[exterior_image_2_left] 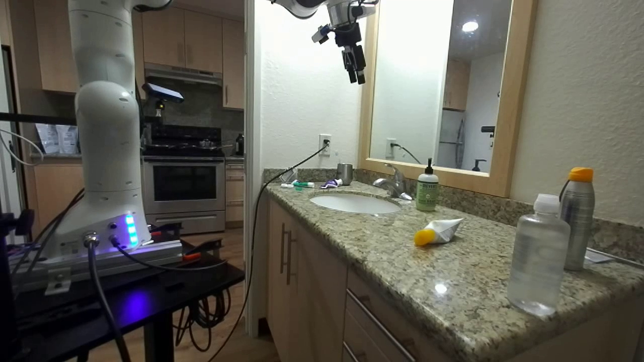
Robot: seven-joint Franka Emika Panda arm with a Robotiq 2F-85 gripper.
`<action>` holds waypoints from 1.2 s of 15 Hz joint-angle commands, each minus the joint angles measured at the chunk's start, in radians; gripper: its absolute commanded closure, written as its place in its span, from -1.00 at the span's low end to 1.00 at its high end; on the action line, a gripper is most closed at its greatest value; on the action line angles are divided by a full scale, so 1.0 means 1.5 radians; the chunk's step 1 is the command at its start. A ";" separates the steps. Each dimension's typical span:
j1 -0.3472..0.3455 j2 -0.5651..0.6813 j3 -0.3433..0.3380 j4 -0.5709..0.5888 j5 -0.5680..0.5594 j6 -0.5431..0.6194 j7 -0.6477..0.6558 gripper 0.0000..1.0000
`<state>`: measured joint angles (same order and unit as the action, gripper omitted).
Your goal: Move the clear bottle to the left
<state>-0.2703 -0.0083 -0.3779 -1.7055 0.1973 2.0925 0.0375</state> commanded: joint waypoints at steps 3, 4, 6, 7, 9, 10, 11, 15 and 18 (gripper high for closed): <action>-0.047 0.156 -0.009 0.139 0.035 0.100 0.116 -1.00; -0.062 0.179 -0.014 0.169 0.041 0.099 0.136 -1.00; -0.104 0.236 -0.022 0.237 0.056 0.098 0.175 -1.00; -0.125 0.265 -0.026 0.275 0.063 0.096 0.195 -1.00; -0.174 0.316 -0.035 0.344 0.066 0.089 0.237 -1.00; -0.198 0.341 -0.041 0.374 0.060 0.090 0.259 -1.00; -0.213 0.369 -0.063 0.413 0.061 0.077 0.278 -1.00; -0.269 0.440 -0.119 0.522 0.005 -0.036 0.348 -1.00; -0.311 0.502 -0.141 0.619 -0.006 -0.160 0.404 -1.00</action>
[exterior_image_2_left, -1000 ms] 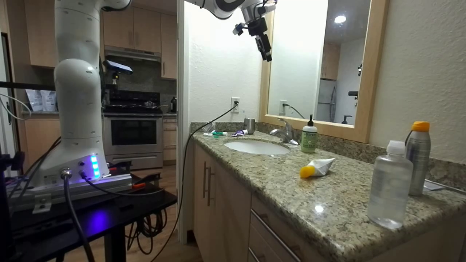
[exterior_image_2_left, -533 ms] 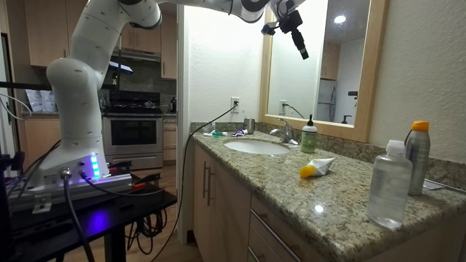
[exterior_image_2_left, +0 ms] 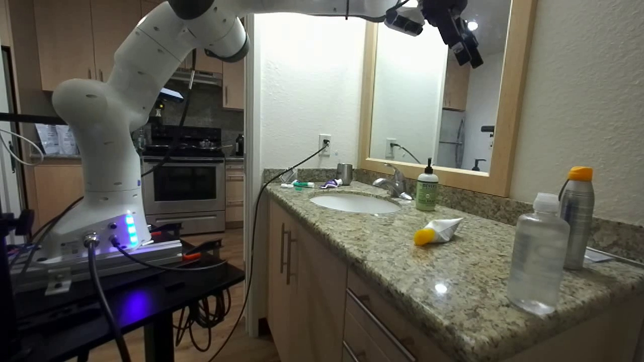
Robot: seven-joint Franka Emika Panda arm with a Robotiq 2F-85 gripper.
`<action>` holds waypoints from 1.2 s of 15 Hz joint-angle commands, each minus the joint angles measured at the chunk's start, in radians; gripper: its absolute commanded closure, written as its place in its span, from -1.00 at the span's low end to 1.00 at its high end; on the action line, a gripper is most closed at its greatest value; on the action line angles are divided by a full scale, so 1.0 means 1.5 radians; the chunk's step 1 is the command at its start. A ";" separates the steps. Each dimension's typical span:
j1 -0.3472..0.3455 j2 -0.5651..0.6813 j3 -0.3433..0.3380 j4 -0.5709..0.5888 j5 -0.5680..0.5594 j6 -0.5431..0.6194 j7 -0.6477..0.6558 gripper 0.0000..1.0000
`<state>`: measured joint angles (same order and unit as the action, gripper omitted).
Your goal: Move the clear bottle to the left
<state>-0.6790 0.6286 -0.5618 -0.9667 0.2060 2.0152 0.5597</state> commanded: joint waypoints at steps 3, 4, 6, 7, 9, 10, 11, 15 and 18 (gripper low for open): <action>-0.031 0.055 -0.019 0.082 -0.012 -0.098 0.075 -1.00; -0.036 0.072 -0.022 0.102 -0.012 -0.112 0.100 -1.00; -0.041 0.094 -0.023 0.126 -0.012 -0.119 0.122 -1.00; -0.041 0.098 -0.023 0.131 -0.012 -0.120 0.125 -1.00; -0.020 0.108 -0.039 0.119 -0.027 -0.053 0.168 -1.00; -0.019 0.124 -0.051 0.137 -0.039 -0.059 0.218 -1.00; -0.026 0.139 -0.057 0.155 -0.045 -0.062 0.264 -1.00; -0.090 0.186 -0.013 0.217 -0.148 -0.101 0.418 -1.00; -0.124 0.223 -0.014 0.244 -0.198 -0.135 0.505 -1.00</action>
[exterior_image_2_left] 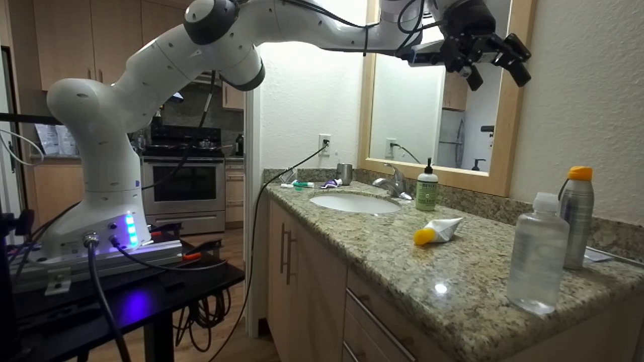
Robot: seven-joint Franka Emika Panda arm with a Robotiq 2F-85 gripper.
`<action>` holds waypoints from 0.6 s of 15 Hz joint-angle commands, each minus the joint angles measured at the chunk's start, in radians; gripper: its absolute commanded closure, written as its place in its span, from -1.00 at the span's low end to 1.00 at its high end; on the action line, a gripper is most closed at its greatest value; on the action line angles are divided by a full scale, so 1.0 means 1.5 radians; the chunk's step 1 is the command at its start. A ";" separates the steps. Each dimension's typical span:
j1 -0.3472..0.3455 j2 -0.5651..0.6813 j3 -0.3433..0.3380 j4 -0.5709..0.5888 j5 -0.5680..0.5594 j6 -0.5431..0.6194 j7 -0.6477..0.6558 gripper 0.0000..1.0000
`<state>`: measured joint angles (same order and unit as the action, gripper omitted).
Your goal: Move the clear bottle to the left
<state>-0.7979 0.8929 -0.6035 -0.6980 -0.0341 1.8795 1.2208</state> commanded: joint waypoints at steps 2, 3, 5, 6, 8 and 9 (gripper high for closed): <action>-0.063 0.091 -0.012 0.112 -0.017 -0.098 0.078 -1.00; -0.072 0.082 0.028 0.092 -0.055 -0.122 0.064 -1.00; -0.091 0.100 0.062 0.108 -0.052 -0.172 0.055 -1.00; -0.103 0.106 0.090 0.115 -0.038 -0.192 0.049 -1.00; -0.077 0.091 0.052 0.070 -0.041 -0.149 0.064 -1.00; -0.077 0.093 0.050 0.070 -0.041 -0.148 0.064 -1.00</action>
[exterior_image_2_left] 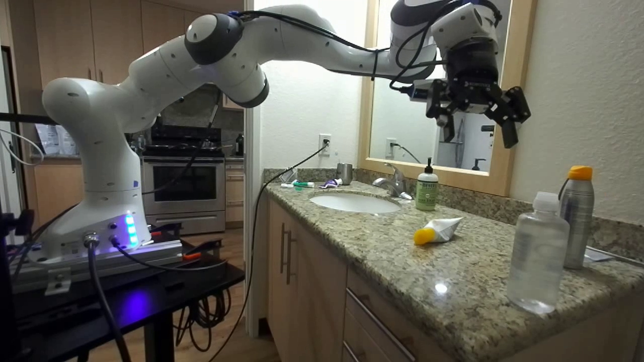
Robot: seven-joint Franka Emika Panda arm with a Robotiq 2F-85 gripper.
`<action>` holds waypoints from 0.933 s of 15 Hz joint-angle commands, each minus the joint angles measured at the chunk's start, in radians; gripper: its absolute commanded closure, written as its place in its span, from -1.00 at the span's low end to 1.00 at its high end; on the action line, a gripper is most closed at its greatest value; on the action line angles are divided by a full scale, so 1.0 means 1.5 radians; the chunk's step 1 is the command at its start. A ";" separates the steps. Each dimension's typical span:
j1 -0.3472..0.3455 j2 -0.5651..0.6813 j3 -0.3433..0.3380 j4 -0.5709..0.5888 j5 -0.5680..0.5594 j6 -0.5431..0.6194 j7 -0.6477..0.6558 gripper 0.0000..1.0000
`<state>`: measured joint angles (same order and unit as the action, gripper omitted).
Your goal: Move the clear bottle to the left
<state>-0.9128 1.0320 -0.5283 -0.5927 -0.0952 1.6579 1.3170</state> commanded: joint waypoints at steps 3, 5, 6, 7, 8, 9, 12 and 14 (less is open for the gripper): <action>-0.003 -0.005 0.006 0.001 0.003 0.034 -0.030 -1.00; -0.010 0.006 0.022 0.013 0.007 0.053 -0.104 -1.00; -0.011 0.018 0.019 0.024 0.004 0.070 -0.108 -1.00; -0.012 0.025 0.016 0.032 0.001 0.084 -0.108 -1.00; -0.015 0.033 0.014 0.040 0.001 0.095 -0.108 -1.00; -0.017 0.041 0.008 0.045 -0.003 0.102 -0.103 -1.00; -0.019 0.080 -0.023 0.059 -0.029 0.129 -0.052 -1.00; -0.018 0.115 -0.058 0.069 -0.058 0.148 0.026 -1.00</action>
<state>-0.9237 1.1109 -0.5564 -0.5606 -0.1361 1.8395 1.2438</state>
